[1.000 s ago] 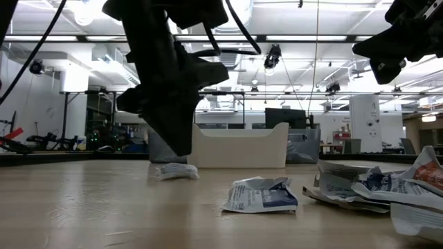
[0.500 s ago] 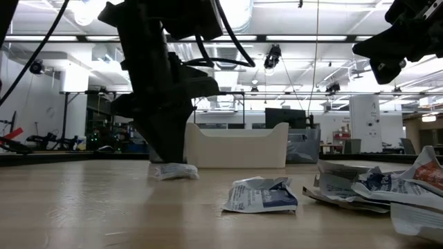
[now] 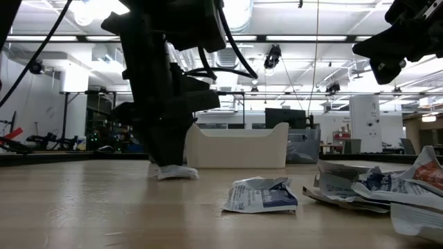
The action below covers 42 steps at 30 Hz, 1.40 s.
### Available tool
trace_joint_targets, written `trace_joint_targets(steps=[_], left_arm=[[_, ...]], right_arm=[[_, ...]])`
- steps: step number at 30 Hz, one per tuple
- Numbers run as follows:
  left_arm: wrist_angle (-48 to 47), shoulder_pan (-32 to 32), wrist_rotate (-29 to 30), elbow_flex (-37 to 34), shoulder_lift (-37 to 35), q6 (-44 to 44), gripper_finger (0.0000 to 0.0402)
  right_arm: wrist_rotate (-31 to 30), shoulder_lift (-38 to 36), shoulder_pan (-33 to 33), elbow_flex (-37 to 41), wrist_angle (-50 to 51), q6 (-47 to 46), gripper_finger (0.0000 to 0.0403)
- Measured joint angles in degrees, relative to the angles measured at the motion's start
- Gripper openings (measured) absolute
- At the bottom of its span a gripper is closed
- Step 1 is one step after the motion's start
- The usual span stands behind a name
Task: Pick & Place First Aid Supplies
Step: Put the white alcohol pad into the right black bin
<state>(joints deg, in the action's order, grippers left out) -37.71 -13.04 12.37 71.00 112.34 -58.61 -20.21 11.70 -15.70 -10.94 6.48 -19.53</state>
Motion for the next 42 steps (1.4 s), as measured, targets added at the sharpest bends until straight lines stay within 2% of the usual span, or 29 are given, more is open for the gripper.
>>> trace_joint_targets(steps=[6, 13, 25, 35, 42], left_arm=[[-0.9, 0.2, 0.2, 0.0, 0.4, 0.1, 0.0085], [-1.1, 0.1, 2.5, -0.1, 0.5, 0.6, 0.0007], [-1.5, 0.1, 4.5, 0.7, -1.3, 2.0, 0.0000], [-2.0, 0.2, 16.6, 0.9, -7.6, 4.5, 0.0000], [-0.2, 0.2, 18.9, 2.9, -11.3, 11.0, 0.0000]], right_arm=[[0.0, 0.0, 0.0, 0.0, 0.0, 0.0, 0.0011], [0.0, 0.0, 0.0, 0.0, 0.0, 0.0, 0.0011], [0.0, 0.0, 0.0, 0.0, 0.0, 0.0, 0.0011], [0.0, 0.0, 0.0, 0.0, 0.1, 0.2, 0.0011], [0.0, 0.0, 0.0, 0.0, 0.1, 0.2, 0.0011]])
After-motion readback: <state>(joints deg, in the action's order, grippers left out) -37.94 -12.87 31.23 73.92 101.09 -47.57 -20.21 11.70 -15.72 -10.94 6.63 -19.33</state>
